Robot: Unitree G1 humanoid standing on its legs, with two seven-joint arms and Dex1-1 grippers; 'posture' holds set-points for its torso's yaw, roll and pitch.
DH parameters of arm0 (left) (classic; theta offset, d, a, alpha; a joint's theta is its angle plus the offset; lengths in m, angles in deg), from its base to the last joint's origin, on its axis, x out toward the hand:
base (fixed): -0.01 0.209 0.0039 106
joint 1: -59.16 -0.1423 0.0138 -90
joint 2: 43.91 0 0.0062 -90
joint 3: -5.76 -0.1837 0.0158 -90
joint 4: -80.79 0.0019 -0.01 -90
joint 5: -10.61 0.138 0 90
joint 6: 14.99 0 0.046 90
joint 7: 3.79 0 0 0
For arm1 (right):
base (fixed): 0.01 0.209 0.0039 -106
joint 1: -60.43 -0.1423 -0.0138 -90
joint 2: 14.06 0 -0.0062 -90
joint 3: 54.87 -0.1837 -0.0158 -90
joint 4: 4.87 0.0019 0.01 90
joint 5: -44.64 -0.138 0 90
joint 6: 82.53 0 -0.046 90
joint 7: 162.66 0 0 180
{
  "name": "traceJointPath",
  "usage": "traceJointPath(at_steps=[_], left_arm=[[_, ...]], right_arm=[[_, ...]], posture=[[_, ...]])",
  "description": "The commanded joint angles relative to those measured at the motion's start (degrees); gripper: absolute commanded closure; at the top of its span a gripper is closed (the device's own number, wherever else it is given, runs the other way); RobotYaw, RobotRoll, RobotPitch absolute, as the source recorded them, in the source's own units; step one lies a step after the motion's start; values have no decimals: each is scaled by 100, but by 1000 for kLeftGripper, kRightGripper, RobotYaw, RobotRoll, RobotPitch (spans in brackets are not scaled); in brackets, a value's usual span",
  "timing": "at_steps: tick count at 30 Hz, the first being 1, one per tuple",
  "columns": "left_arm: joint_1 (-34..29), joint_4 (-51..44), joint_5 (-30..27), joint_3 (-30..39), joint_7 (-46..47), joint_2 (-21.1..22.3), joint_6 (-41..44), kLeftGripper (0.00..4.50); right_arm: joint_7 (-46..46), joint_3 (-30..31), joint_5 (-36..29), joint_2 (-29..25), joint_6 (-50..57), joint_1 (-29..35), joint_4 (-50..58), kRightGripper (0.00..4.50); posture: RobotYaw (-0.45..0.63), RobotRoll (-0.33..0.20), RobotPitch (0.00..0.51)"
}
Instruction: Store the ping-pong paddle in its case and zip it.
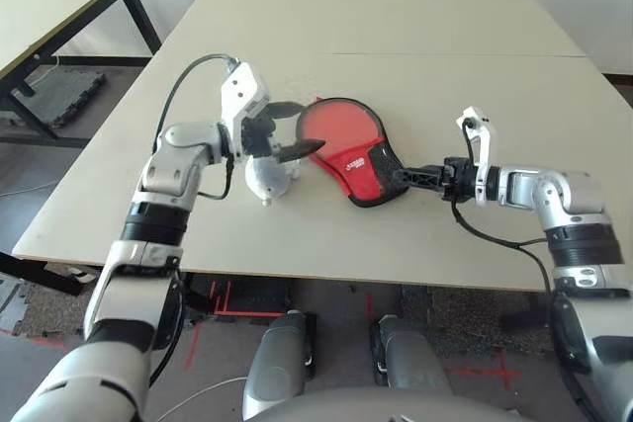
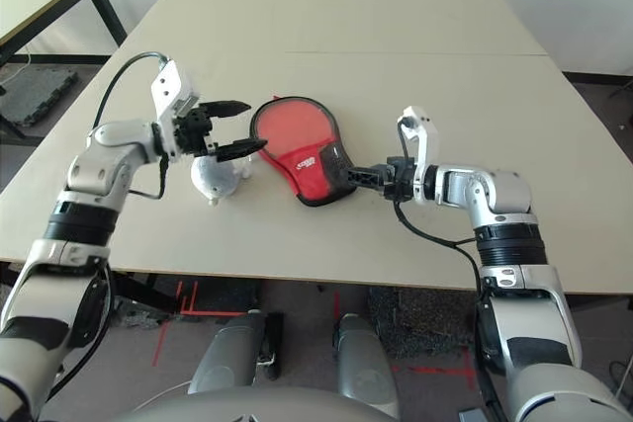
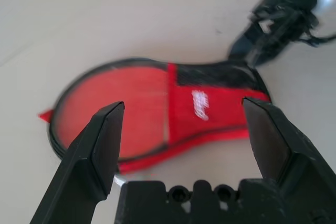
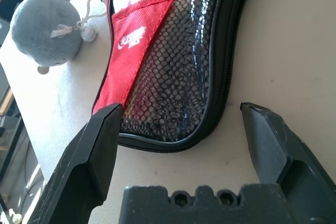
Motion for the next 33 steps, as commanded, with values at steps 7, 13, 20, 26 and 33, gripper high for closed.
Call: traceJointPath(at_steps=[7,13,20,26,33], left_arm=[[-229,-536,-198,176,82,268,397,0],[-229,-590,-197,152,113,256,458,0],[-157,-577,-182,138,118,246,458,0],[-135,-571,-163,101,124,221,433,0],[-75,-507,-134,74,141,179,384,0]], right_arm=[[68,49,3,202,11,28,-266,21],[115,50,-19,296,173,-28,-303,21],[94,67,-89,379,425,6,-123,21],[56,198,-56,335,537,42,69,21],[134,351,41,329,597,88,20,953]], posture=[[154,0,96],[152,0,94],[149,0,90],[144,0,88],[141,0,81]])
